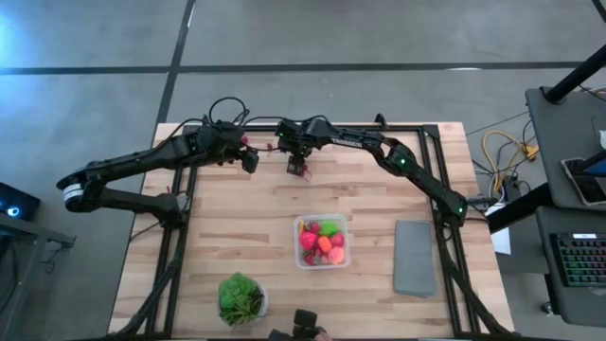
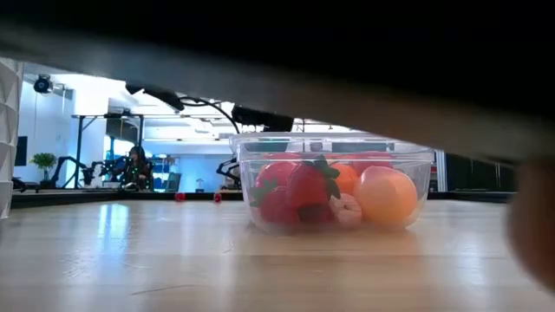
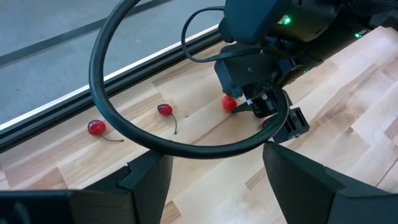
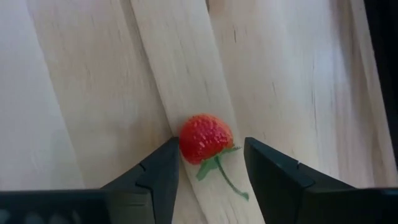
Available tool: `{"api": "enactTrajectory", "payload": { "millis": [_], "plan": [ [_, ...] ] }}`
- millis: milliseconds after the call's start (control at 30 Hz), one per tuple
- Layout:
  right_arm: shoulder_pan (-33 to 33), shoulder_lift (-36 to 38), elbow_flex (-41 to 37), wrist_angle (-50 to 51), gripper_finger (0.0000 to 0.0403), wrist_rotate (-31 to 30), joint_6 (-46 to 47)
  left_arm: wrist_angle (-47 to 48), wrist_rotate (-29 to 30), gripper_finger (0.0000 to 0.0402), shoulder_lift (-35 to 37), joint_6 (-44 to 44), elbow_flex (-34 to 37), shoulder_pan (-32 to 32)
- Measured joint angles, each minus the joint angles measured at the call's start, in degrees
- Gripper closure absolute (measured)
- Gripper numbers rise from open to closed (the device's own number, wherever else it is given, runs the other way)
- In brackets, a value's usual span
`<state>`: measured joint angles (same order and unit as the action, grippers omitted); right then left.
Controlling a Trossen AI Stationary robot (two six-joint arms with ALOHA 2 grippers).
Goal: Pick and placing Produce into tupperware
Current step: Put the red strawberry into the transparent bin
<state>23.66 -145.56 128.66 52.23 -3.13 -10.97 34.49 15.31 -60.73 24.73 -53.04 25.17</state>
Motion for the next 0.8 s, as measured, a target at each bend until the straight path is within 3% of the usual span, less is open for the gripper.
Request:
{"api": "enactTrajectory", "payload": {
  "millis": [567, 800],
  "plan": [
    [0.02, 0.00, 0.02, -0.64, 0.0298, -1.49, -2.27, -0.03, -0.02, 0.0166, 0.00, -0.04, 0.24, -0.02],
    [0.00, 0.02, 0.02, -0.64, 0.0298, -1.51, -2.49, -0.17, -0.02, 0.0166, 0.00, 0.25, 1.78, -0.02]
  ]
}}
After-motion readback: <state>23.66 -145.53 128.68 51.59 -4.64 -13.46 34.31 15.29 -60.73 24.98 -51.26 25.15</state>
